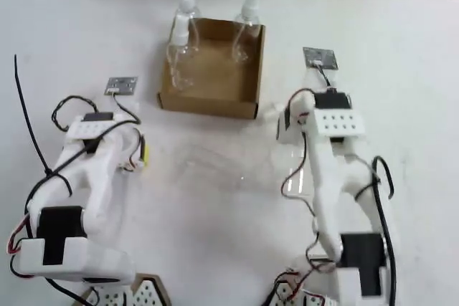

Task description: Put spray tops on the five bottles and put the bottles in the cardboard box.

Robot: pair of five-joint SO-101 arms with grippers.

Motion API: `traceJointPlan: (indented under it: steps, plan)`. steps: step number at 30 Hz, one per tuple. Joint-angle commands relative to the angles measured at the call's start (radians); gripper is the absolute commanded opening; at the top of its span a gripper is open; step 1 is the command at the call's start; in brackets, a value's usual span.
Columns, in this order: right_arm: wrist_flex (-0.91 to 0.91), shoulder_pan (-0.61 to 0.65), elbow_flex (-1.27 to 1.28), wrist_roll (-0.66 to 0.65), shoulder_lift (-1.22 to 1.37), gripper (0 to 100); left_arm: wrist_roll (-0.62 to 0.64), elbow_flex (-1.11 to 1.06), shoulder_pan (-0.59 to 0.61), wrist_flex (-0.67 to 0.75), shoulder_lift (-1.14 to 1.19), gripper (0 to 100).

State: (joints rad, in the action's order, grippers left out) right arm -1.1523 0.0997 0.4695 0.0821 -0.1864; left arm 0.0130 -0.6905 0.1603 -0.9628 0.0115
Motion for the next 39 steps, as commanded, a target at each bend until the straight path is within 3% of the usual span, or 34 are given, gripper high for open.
traceJointPlan:
  steps: [1,8,17,24,31,39]
  plan:
    - [0.165,-0.002,0.101,-0.009,-0.171,1.9,-0.009,0.038,0.019,0.012,-0.002,2]
    - [0.532,-0.001,0.253,-0.009,-0.352,2.1,-0.009,0.038,0.019,0.012,-0.002,2]
    - [1.064,-0.002,0.367,-0.009,-0.392,2.1,-0.009,0.038,0.019,0.012,-0.002,2]
    - [1.343,0.073,0.68,-0.009,-0.57,1.7,-0.009,0.038,0.019,0.012,-0.002,2]
    - [1.372,0.154,0.813,-0.008,-0.765,1.7,-0.009,0.038,0.019,0.012,-0.002,2]
    - [1.372,0.429,1.126,-0.009,-1.067,1.7,-0.009,0.038,0.019,0.014,-0.002,2]
